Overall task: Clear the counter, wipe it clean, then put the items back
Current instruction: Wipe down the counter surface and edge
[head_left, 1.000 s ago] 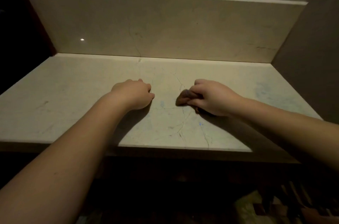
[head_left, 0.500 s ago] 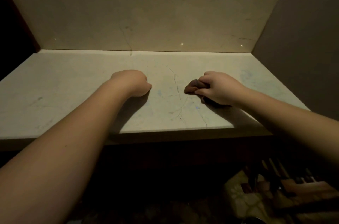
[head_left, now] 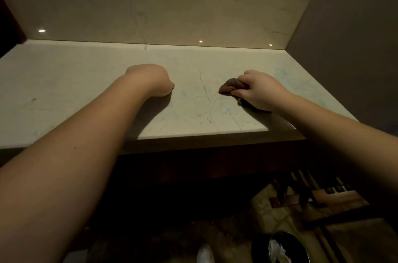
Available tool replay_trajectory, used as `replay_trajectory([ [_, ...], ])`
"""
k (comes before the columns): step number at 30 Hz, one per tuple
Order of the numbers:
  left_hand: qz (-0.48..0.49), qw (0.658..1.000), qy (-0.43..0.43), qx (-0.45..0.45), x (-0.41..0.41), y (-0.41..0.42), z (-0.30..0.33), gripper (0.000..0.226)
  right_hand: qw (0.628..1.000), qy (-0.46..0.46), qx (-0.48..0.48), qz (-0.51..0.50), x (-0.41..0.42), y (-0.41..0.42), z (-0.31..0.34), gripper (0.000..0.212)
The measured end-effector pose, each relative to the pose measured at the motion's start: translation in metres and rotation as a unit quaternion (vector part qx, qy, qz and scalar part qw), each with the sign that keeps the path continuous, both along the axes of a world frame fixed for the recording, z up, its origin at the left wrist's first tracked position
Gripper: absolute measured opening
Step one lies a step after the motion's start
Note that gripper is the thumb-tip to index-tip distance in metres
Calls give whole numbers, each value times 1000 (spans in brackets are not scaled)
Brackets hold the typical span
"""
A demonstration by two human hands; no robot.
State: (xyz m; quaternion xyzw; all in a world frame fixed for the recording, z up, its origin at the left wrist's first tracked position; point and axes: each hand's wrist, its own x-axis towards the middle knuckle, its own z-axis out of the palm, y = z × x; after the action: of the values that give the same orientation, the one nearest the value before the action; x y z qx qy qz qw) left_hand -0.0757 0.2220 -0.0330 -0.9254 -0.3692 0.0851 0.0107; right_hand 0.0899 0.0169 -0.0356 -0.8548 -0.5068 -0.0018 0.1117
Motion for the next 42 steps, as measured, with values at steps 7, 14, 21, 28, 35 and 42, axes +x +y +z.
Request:
replay_trajectory([
  [7, 3, 1000, 3, 5, 0, -1, 1, 45, 997, -6, 7, 81, -56, -2, -4, 24],
  [14, 1, 1000, 0, -3, -5, -7, 5, 46, 970, 92, -64, 217, -97, -33, 16, 9],
  [21, 9, 1000, 0, 4, -7, -13, 1, 46, 964, 255, -56, 46, -73, -62, 62, 6],
  [28, 12, 1000, -1, 4, -8, -13, 1, 47, 901, 432, -21, -27, -60, -68, 52, 30],
  [35, -1, 1000, -18, 24, -10, -15, -3, 46, 880, 470, -34, -55, -44, -67, 50, 31],
  [42, 2, 999, -15, 28, -9, -16, -4, 47, 950, 306, -39, -55, -16, -46, 66, 29],
])
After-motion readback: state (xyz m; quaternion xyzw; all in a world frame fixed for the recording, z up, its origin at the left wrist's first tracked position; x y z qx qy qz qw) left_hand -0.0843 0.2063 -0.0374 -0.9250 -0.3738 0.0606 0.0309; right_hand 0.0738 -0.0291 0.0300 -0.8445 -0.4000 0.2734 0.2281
